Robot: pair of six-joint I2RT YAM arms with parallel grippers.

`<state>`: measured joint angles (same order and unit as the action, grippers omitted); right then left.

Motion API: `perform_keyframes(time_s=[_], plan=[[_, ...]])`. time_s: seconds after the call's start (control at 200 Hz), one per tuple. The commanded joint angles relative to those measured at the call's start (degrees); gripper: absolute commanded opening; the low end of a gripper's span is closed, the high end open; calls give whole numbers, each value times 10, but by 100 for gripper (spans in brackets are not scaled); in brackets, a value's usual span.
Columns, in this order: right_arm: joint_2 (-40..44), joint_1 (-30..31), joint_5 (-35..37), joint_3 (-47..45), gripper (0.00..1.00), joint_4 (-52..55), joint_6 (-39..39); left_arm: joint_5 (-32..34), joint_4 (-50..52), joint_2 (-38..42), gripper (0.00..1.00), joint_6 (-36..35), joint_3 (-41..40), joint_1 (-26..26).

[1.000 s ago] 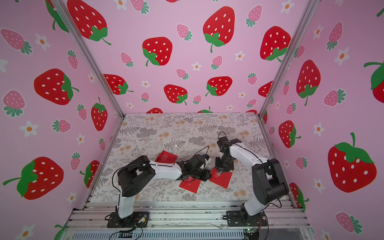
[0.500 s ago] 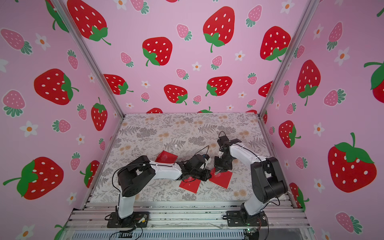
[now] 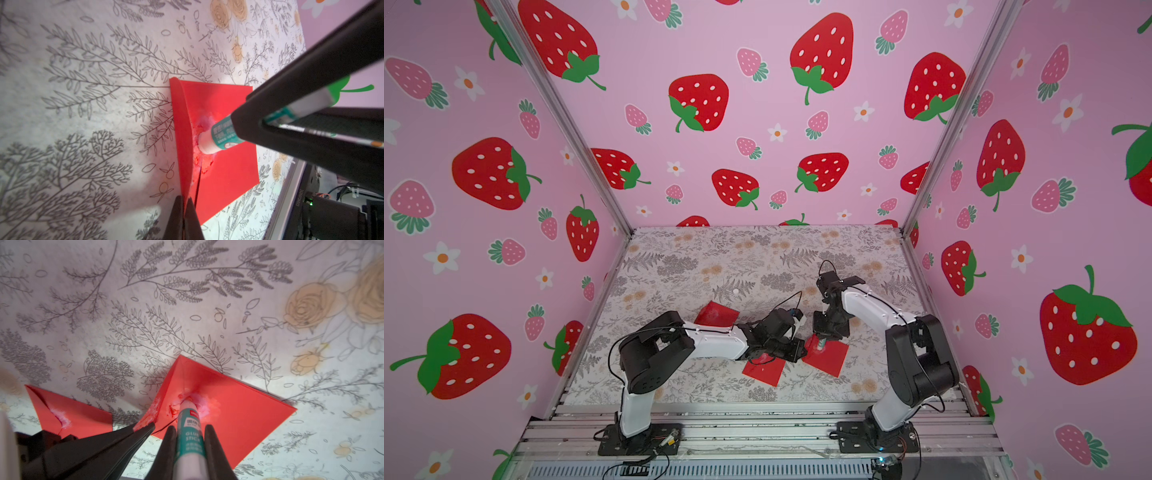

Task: Seal the envelope with a glue stick
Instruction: Apply the envelope at the center of the board.

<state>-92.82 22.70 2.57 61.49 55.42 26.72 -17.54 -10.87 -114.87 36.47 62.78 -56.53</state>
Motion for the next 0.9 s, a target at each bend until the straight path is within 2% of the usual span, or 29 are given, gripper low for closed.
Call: perform_keyframes(time_s=[0.0,0.145,0.225,0.29,0.67,0.895], plan=[[-28,-2,20,-13,0,9,-8,8,24,-15,0,4,10,1],[-34,1,-8,-13,0,-4,-5,9,24,-14,0,4,9,1],[-20,2,-47,-23,0,-25,2,7,25,-16,0,4,11,1],[4,5,-51,-34,0,-38,14,8,24,-16,0,5,11,1],[197,29,109,-117,0,-138,58,4,24,-10,0,10,6,4],[223,63,152,-165,0,-181,60,4,29,-11,0,9,8,5]])
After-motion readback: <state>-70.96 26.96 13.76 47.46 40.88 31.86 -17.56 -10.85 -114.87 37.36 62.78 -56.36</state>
